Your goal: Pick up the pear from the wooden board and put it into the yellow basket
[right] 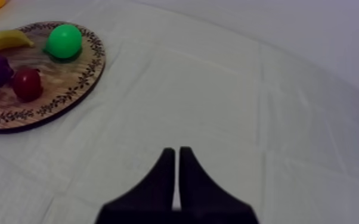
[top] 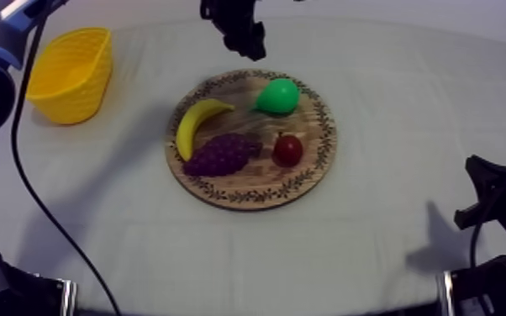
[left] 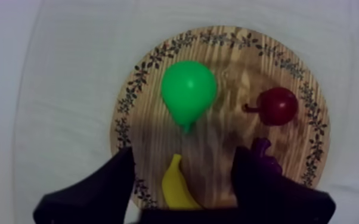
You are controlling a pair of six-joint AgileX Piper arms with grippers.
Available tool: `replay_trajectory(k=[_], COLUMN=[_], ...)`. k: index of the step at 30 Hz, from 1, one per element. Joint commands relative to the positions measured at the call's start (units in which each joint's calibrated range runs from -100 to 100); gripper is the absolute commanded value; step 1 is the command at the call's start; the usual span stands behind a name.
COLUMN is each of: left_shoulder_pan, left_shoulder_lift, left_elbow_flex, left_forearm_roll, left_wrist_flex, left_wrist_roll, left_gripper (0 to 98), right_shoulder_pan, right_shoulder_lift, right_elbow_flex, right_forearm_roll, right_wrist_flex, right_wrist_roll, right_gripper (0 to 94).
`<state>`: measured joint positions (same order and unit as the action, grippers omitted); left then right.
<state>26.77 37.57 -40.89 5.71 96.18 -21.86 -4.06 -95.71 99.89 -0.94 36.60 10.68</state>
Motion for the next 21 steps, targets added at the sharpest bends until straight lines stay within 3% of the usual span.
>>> replay_trajectory(k=[1,12,21], left_shoulder_pan=[0.0,0.4,0.4], left_shoulder_lift=[0.7,9.7,16.4], left_elbow_flex=[-0.4,-4.9,-9.8], left_forearm_roll=[0.03,0.42,1.93], left_wrist_flex=[0.1,0.7,0.7], left_wrist_roll=[0.1,1.1,1.2], left_gripper=[65.6,71.0,73.3], right_shoulder_pan=[0.0,0.0,0.0], right_shoulder_lift=[0.0,0.0,0.0], right_elbow_flex=[0.0,0.0,0.0], right_forearm_roll=[0.0,0.0,0.0], right_wrist_flex=[0.0,0.0,0.0], right_wrist_roll=[0.0,0.0,0.0], right_gripper=[0.4,0.4,0.4])
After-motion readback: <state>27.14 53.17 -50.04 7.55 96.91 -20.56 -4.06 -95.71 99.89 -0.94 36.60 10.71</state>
